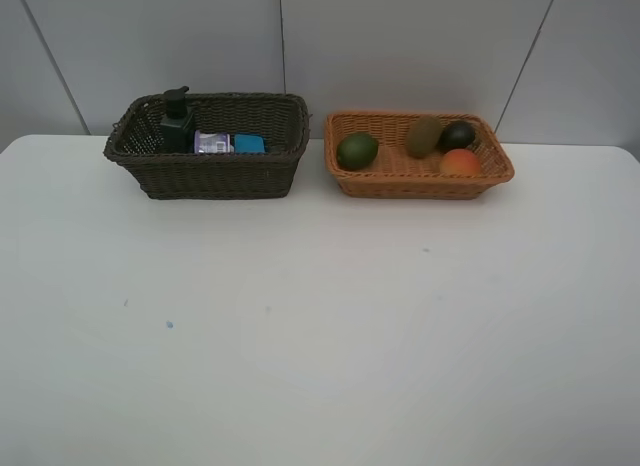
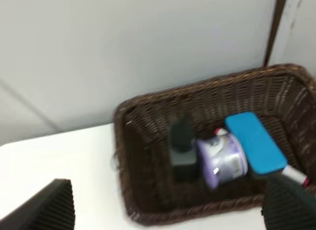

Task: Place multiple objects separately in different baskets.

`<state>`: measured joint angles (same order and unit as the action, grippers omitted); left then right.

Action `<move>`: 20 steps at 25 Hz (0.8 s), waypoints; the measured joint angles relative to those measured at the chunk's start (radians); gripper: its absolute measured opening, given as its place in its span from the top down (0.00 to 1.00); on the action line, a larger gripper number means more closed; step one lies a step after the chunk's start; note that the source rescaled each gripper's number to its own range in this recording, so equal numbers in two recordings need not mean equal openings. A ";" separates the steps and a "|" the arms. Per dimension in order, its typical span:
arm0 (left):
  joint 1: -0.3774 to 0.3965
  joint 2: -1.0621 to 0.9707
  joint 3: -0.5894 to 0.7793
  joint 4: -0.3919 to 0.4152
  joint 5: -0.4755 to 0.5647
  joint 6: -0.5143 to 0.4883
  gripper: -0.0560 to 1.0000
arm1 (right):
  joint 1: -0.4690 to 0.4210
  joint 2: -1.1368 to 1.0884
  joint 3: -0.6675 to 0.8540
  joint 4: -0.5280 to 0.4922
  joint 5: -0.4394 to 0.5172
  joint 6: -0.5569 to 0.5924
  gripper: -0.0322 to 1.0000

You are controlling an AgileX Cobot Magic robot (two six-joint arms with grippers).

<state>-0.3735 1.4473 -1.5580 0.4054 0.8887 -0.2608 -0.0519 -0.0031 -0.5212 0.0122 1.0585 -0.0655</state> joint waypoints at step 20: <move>0.000 -0.788 0.255 -0.108 0.316 0.225 0.00 | 0.000 0.000 0.000 0.000 0.000 0.000 0.00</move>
<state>-0.3735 0.6596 -1.3028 0.2978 1.2052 -0.0359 -0.0519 -0.0031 -0.5212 0.0122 1.0585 -0.0655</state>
